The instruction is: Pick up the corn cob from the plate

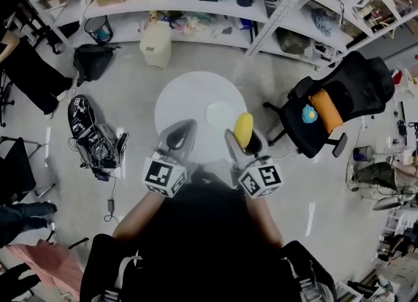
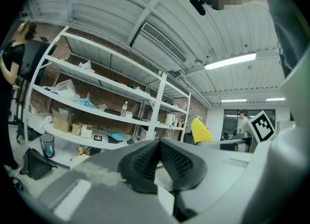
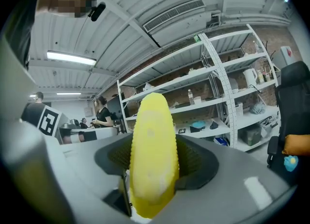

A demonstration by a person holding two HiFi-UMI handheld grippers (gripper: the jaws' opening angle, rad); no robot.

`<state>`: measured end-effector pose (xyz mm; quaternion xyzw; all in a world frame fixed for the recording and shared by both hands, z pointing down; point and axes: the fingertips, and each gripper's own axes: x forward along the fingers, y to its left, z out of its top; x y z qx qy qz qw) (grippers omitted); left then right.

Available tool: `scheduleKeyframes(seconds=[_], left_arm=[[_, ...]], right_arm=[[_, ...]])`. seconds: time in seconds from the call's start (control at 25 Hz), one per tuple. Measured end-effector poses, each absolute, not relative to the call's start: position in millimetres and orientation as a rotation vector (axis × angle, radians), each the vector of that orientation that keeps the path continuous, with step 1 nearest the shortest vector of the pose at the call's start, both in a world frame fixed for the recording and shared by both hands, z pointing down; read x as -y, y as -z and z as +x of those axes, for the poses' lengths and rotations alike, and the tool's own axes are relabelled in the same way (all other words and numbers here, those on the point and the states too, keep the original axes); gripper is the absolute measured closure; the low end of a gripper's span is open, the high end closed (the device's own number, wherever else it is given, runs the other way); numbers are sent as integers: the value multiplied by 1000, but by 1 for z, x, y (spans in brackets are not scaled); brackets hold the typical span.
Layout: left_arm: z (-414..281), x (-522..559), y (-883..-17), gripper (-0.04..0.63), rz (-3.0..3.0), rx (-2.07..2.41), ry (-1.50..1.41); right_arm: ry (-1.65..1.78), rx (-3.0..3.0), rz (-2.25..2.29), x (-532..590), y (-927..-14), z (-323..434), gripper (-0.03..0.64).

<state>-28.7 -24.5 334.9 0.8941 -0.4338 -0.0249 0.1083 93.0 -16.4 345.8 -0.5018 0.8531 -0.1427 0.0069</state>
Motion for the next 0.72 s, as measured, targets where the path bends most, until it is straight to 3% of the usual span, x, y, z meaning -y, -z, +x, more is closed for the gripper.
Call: scheduleKeyframes(seconds=[0.72], left_arm=[[-17,23,-338,592,2631,1270,62]], right_arm=[[453,-2657,-1552,13,-346,106,354]])
